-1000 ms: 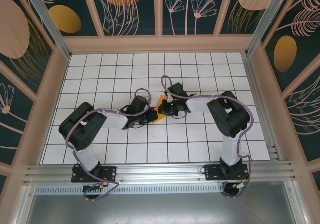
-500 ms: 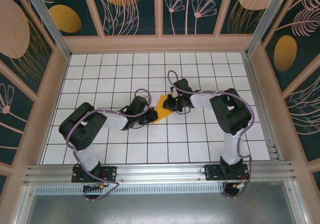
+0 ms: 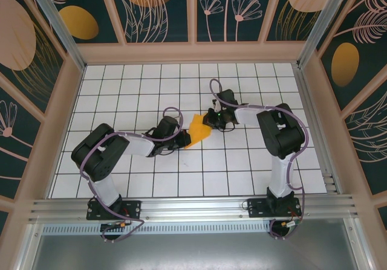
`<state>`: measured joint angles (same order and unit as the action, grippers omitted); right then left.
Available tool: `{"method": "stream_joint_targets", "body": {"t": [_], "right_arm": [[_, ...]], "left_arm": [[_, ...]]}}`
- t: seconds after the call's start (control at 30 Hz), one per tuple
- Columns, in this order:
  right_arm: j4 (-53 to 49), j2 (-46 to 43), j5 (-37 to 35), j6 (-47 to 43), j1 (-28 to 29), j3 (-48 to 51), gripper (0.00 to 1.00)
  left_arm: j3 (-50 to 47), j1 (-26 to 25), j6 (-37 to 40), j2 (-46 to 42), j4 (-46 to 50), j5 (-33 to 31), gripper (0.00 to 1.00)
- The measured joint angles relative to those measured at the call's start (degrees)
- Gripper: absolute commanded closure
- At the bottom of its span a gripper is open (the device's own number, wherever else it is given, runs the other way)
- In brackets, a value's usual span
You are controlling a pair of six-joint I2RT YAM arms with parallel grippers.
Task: Fold a paper plane with a square sheet of paper (pick it up from the middle)
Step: Fourth fold the wing at the center of the table.
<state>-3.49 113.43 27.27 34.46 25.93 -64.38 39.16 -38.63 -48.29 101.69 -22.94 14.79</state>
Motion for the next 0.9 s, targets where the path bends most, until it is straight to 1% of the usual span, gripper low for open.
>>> {"method": "stream_joint_targets", "body": {"t": [0.33, 0.5, 0.6, 0.77, 0.9], "right_arm": [[-1.1, 0.8, -1.5, -0.8, -2.0, -1.9, 1.0], [-1.0, 1.2, -4.8, -1.2, -3.4, -3.1, 1.0], [-0.8, 1.0, -5.2, -1.2, -4.1, -3.1, 0.99], [-1.0, -3.6, -5.9, -3.1, -3.7, -2.3, 0.99], [-0.8, -7.2, -6.2, -4.5, -0.6, -2.3, 0.99]], "left_arm": [[-0.2, 0.0, 0.3, 0.0, -0.5, 0.2, 1.0], [-0.2, 0.0, 0.5, 0.0, -0.5, 0.2, 1.0], [-0.2, 0.0, 0.6, 0.0, -0.5, 0.2, 1.0], [-0.2, 0.0, 0.7, 0.1, -0.6, 0.4, 1.0], [-0.2, 0.0, 0.7, 0.1, -0.6, 0.4, 1.0]]}}
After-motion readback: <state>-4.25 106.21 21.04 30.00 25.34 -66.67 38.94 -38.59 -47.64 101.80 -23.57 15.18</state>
